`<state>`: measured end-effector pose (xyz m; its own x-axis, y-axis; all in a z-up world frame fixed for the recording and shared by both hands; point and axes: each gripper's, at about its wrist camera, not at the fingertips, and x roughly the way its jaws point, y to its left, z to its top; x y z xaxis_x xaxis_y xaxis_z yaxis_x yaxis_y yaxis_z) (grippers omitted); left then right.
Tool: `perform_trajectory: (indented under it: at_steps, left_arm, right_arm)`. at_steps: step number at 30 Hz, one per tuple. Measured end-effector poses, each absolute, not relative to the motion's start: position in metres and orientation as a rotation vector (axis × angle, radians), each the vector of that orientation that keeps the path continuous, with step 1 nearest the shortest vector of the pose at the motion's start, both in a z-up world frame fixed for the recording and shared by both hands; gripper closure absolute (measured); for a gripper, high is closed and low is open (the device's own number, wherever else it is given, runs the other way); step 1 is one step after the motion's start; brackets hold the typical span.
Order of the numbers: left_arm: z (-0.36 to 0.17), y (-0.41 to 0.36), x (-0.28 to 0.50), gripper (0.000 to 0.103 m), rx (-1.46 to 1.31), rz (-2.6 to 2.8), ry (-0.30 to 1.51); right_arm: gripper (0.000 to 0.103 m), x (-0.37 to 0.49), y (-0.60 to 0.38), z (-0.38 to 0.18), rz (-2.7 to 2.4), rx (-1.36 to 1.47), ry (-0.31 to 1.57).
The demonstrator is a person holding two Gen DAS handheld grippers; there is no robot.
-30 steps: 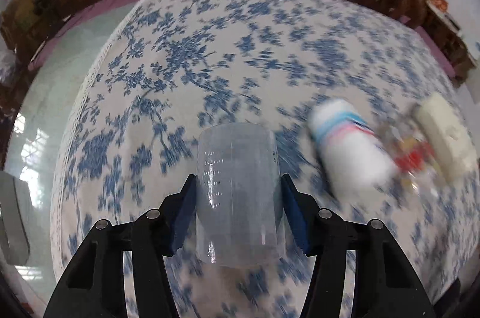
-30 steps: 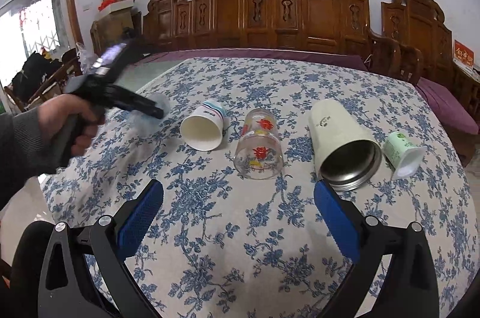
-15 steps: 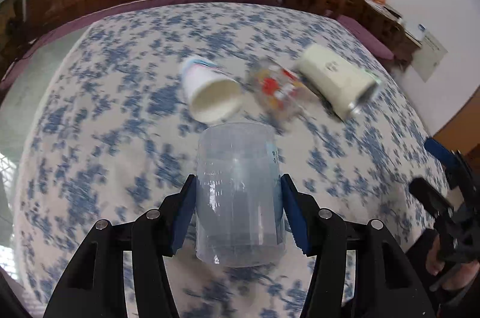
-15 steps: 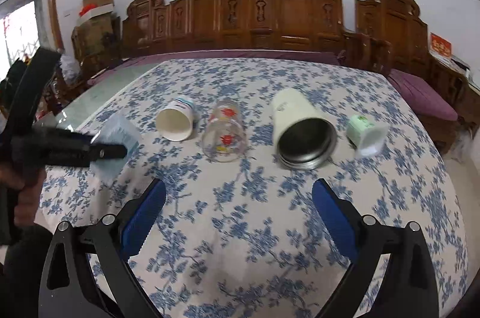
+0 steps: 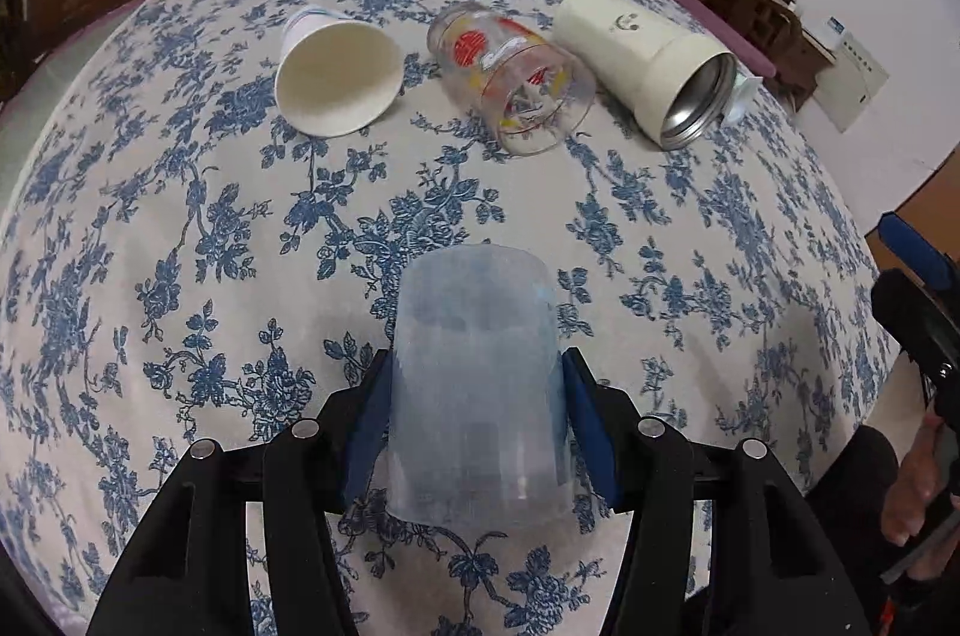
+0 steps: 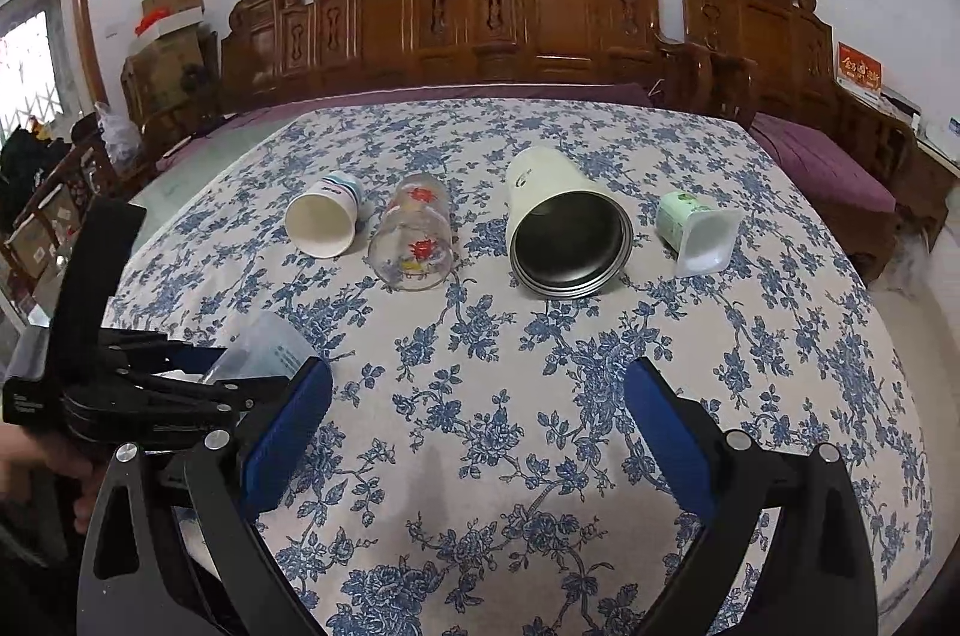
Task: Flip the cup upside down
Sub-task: 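Lift the clear cup with the left tool toward the right tool, then close the right tool on the clear cup while the left tool releases it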
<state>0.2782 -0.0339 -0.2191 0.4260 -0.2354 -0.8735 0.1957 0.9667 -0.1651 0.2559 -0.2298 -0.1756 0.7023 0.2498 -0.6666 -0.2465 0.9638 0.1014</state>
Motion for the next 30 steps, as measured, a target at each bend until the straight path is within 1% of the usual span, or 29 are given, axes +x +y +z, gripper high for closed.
perform_trajectory:
  at_steps: [2, 3, 4, 5, 7, 9, 10, 13, 17, 19, 23, 30]
  left_arm:
    - [-0.218, -0.032, 0.279, 0.047, -0.053, -0.270, 1.096]
    - [-0.213, -0.028, 0.278, 0.040, -0.067, -0.271, 1.086]
    - [-0.209, -0.025, 0.277, 0.039, -0.073, -0.271, 1.073]
    - [-0.205, -0.023, 0.276, 0.038, -0.077, -0.270, 1.060]
    - [-0.190, -0.013, 0.271, 0.032, -0.088, -0.254, 1.019]
    - [-0.176, -0.003, 0.267, 0.029, -0.093, -0.234, 0.976]
    - [-0.169, 0.002, 0.265, 0.026, -0.091, -0.220, 0.954]
    - [-0.150, 0.023, 0.257, 0.018, -0.079, -0.162, 0.881]
    - [-0.139, 0.049, 0.250, 0.016, -0.059, -0.081, 0.827]
    - [-0.137, 0.063, 0.246, 0.007, -0.062, -0.049, 0.805]
    - [-0.140, 0.087, 0.243, 0.007, -0.090, -0.009, 0.793]
    - [-0.145, 0.104, 0.240, 0.007, -0.101, 0.025, 0.783]
  right_arm:
    - [0.004, 0.257, -0.229, -0.177, 0.276, 0.001, 0.748]
    - [0.004, 0.257, -0.228, -0.177, 0.276, 0.000, 0.750]
    - [0.004, 0.258, -0.227, -0.177, 0.278, 0.001, 0.753]
    - [0.006, 0.259, -0.226, -0.177, 0.282, 0.002, 0.756]
    - [0.009, 0.261, -0.221, -0.175, 0.293, 0.003, 0.762]
    - [0.012, 0.263, -0.216, -0.174, 0.310, 0.016, 0.772]
    - [0.014, 0.265, -0.211, -0.173, 0.324, 0.024, 0.779]
    - [0.016, 0.269, -0.196, -0.171, 0.358, 0.037, 0.797]
    - [0.021, 0.276, -0.171, -0.173, 0.402, 0.054, 0.837]
    - [0.023, 0.279, -0.158, -0.175, 0.424, 0.060, 0.860]
    - [0.024, 0.286, -0.134, -0.184, 0.447, 0.080, 0.915]
    - [0.024, 0.300, -0.109, -0.206, 0.451, 0.136, 1.019]
